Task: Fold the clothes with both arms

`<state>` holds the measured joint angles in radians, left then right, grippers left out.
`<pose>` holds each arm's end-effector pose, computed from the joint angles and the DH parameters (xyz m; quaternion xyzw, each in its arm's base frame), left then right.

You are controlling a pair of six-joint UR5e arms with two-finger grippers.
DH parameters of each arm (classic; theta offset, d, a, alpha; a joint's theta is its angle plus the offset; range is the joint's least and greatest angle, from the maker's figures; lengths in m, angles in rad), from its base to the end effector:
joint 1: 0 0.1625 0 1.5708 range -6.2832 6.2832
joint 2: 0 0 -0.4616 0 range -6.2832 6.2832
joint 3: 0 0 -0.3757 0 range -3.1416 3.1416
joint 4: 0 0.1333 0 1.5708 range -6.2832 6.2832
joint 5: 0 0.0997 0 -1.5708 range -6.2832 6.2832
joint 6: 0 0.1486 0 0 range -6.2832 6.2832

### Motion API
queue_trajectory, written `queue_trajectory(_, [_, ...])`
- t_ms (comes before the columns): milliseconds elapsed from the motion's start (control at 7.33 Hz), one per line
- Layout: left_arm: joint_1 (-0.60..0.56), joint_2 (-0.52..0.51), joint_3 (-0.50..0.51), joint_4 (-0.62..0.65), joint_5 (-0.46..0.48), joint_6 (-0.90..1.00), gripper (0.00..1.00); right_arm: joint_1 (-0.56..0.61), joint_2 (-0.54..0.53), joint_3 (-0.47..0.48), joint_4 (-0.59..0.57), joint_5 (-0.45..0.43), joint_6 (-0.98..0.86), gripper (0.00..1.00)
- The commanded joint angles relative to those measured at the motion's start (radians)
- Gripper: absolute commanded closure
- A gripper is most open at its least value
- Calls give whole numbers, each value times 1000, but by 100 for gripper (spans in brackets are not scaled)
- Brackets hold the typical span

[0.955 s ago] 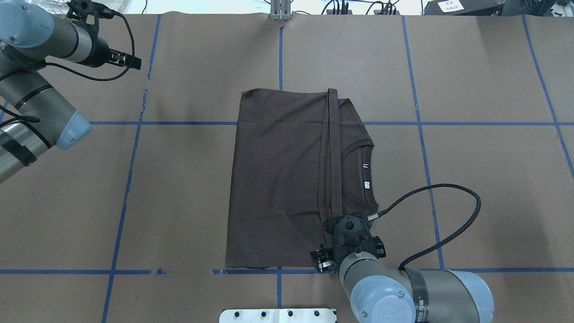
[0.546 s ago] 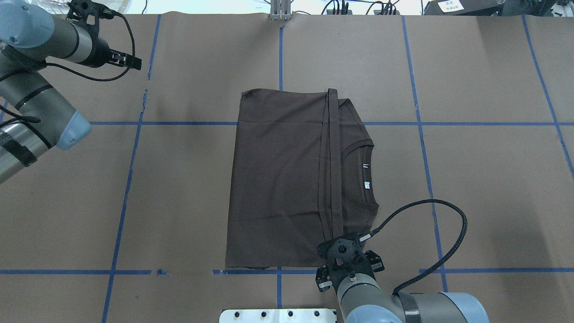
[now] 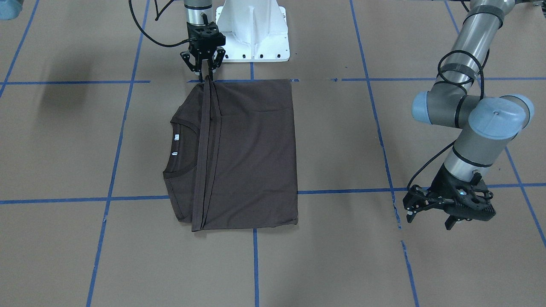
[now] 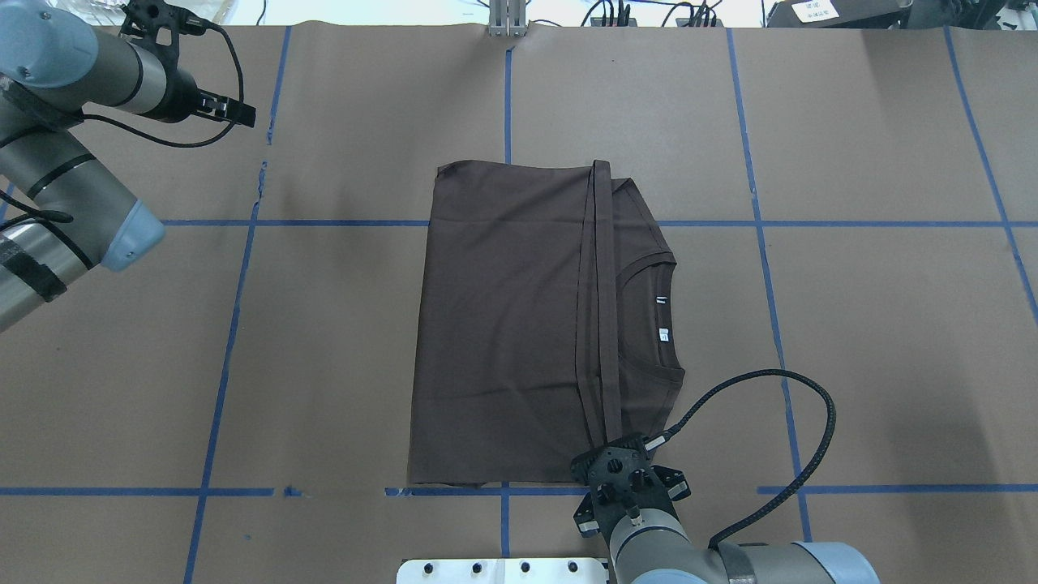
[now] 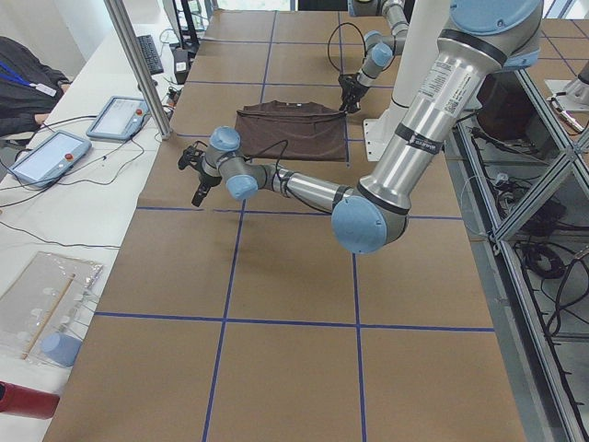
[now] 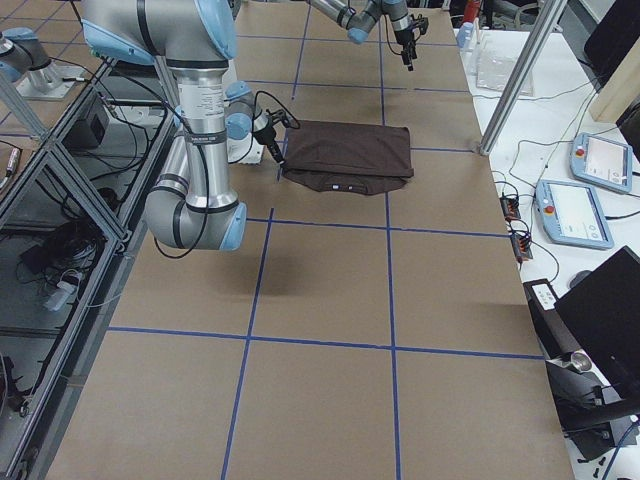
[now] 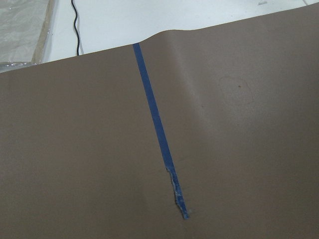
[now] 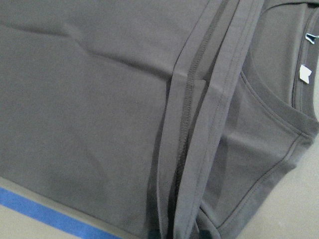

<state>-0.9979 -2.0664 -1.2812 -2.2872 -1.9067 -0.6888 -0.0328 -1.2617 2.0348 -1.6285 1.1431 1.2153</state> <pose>0.3407 -0.6838 0.4970 0.2660 0.3797 0.0231 0.8857 -0.5794 -0.1760 0.3765 0.2512 -0.3058 -0.1037 0.9125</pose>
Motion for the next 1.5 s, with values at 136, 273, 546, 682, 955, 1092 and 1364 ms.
queue_trajectory(136, [-1,0,0,0,0,0,0,8,4,2,1,-3,0,91])
queue_trajectory(273, [-1,0,-1,0,0,0,0,11,4,2,1,-3,0,91])
queue_trajectory(546, [-1,0,-1,0,0,-2,0,16,2,7,4,-3,4,91])
queue_trajectory(682, [1,0,-1,0,0,-2,0,20,-10,16,3,-5,19,97])
queue_trajectory(955, [1,0,-1,0,2,-2,0,7,-73,47,4,-9,182,98])
queue_trajectory(1092, [1,0,-1,0,2,-2,0,-18,-77,45,3,-17,241,95])
queue_trajectory(1364, [-1,0,-1,0,2,-2,0,-50,-82,45,3,-32,332,81])
